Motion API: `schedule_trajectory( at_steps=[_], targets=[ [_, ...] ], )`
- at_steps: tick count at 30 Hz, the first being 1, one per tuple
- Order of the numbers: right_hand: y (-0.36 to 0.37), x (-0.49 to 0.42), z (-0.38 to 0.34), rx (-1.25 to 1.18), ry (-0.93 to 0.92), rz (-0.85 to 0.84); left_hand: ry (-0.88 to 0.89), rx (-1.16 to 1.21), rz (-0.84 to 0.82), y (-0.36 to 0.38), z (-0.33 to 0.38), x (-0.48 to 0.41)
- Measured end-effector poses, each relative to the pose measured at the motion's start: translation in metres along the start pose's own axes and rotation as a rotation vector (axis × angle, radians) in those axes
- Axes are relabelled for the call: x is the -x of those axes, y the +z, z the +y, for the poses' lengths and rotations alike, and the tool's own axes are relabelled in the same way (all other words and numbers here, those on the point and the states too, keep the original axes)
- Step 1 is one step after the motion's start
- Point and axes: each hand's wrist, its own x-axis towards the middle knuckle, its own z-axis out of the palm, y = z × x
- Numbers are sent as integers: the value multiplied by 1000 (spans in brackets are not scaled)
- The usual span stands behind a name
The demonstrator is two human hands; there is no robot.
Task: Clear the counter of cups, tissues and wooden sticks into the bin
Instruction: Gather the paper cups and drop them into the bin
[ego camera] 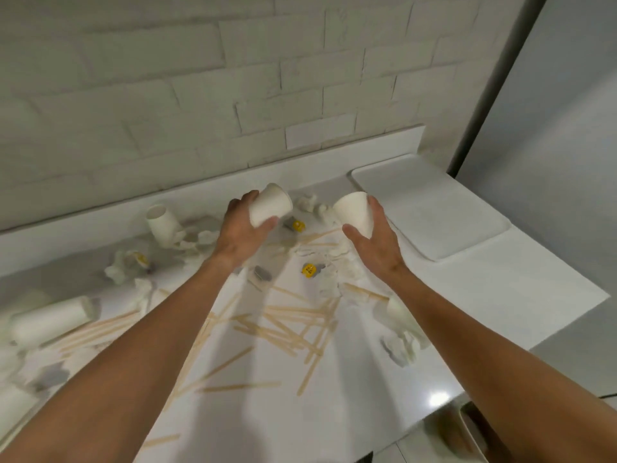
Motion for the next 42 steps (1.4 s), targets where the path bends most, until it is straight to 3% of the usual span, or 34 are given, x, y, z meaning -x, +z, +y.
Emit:
schedule_trajectory(
  at_steps=[13,23,31,36,39,42],
  targets=[
    [-80,106,18,-79,72,328,116,334,-155,59,78,104],
    [-208,130,72,-306,85,691,232,478,-230,148,205,126],
    [-304,168,182,-313,287,867,436,363,-557,274,286,174],
    [-342,195,255,-285,513,908,585,264,-829,344,302,206],
    [-351,205,296,-284,643,869,579,179,-935,385,298,225],
    [-351,216,342,-298,779,831,456,141,-1080,428,285,250]
  ],
)
